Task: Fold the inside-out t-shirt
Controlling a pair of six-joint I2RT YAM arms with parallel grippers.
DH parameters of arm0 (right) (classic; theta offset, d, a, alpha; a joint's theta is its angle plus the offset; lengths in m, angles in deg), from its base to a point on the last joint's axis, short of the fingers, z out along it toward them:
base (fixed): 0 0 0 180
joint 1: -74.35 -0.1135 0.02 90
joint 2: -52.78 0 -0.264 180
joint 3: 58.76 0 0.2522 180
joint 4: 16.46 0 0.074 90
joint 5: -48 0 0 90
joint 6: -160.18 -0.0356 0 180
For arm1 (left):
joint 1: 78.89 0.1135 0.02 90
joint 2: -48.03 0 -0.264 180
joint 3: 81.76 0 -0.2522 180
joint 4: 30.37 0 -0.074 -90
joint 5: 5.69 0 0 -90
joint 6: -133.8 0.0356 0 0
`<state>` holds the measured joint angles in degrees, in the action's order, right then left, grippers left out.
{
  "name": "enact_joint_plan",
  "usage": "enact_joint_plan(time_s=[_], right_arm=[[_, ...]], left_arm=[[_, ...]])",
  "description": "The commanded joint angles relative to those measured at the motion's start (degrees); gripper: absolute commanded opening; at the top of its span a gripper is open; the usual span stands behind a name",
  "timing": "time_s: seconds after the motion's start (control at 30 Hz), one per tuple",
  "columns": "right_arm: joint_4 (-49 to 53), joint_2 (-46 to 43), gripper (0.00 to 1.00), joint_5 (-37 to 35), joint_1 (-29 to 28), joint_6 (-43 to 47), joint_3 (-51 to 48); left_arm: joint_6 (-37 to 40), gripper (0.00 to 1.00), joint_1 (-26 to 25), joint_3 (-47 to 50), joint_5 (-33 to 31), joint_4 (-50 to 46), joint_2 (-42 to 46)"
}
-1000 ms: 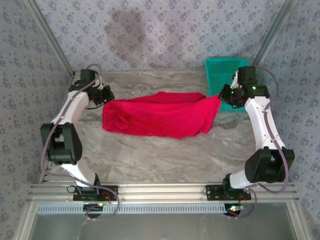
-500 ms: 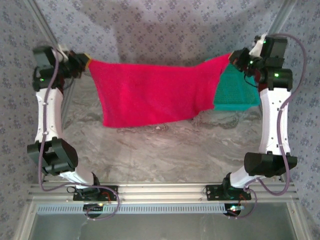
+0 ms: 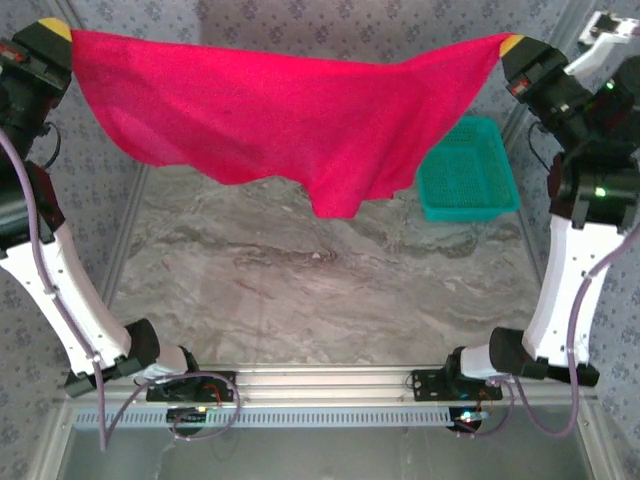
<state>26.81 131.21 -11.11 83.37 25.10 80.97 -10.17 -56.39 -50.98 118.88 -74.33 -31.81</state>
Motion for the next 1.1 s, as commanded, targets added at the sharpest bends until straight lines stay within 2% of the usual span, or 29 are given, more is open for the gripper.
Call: enact_joint_plan(time_s=[0.0,0.17,0.3,0.4,0.5,0.6,0.67,0.7,0.77,0.8,0.83,0.87,0.93,1.0,1.07], right_arm=[[-2.9,-3.2,0.00,-1.3,1.3,2.0,2.4],[-1.5,-0.9,0.00,-2.7,1.8,3.2,2.9],[-3.1,3.0,0.00,-3.0,0.5,3.3,-0.7],[-3.2,7.1,0.00,-4.6,-1.7,4.9,-3.4],[-2.7,12.1,0.00,-6.8,-4.7,6.9,-5.9],[-2.8,18.2,0.00,-9.6,-7.7,7.2,-8.8],[-2.3,23.3,0.15,-11.1,-8.9,6.0,-8.8],[-0.7,26.3,0.21,-12.4,-9.4,5.4,-7.4],[5.2,31.8,0.44,-13.1,-10.0,4.6,-1.7],[9.5,34.8,0.56,-13.7,-10.2,4.5,2.2],[13.3,37.4,0.63,-14.0,-10.4,4.4,5.7],[15.8,38.9,0.67,-14.3,-10.5,4.6,7.8],[18.5,39.4,0.68,-16.2,-11.4,6.3,8.3],[16.7,36.2,0.68,-16.7,-13.0,7.6,2.0],[12.6,31.3,0.68,-16.4,-15.1,8.2,-8.3]], left_arm=[[3.3,0.00,0.9,-0.5,-5.7,-2.9,1.6],[4.8,0.00,0.9,1.6,-3.8,-3.4,0.9],[4.6,0.00,-0.2,12.5,0.0,1.7,-1.3],[8.8,0.00,-3.7,17.7,-1.0,1.9,-5.6],[13.7,0.00,-7.4,17.9,-2.9,-1.6,-12.3],[18.3,0.00,-10.6,17.7,-8.2,-4.8,-19.5],[20.7,0.01,-11.8,15.1,-13.1,-8.2,-25.5],[21.6,0.10,-12.1,12.0,-15.7,-11.8,-29.5],[22.4,0.26,-12.3,3.9,-18.5,-18.7,-37.1],[22.7,0.38,-12.2,-1.5,-20.4,-22.9,-41.0],[23.0,0.47,-12.4,-6.5,-21.6,-26.9,-44.2],[23.1,0.50,-12.7,-10.7,-22.8,-30.2,-46.6],[23.2,0.50,-14.3,-15.5,-26.6,-35.5,-48.9],[23.5,0.50,-16.8,-12.8,-28.9,-36.7,-47.0],[23.7,0.50,-20.4,-3.7,-29.3,-34.5,-42.1]])
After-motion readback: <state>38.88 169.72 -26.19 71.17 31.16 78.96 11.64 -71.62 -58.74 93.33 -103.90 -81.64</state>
